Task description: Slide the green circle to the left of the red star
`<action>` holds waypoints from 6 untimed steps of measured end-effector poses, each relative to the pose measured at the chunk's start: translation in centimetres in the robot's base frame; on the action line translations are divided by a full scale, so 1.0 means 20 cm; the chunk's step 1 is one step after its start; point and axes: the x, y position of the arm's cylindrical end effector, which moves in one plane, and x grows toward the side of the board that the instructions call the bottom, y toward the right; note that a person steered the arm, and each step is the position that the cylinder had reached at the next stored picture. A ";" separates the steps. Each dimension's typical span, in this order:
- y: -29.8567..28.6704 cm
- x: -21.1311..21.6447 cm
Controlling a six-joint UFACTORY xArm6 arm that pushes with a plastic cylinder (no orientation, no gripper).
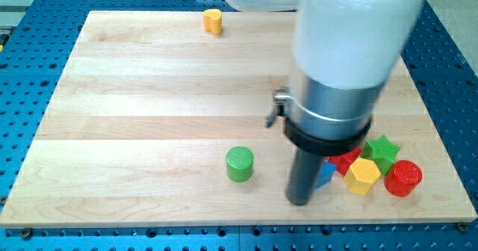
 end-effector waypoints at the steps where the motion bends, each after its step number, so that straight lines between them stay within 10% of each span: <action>1: 0.01 -0.08; 4: -0.78 -0.09; 6: -0.06 -0.41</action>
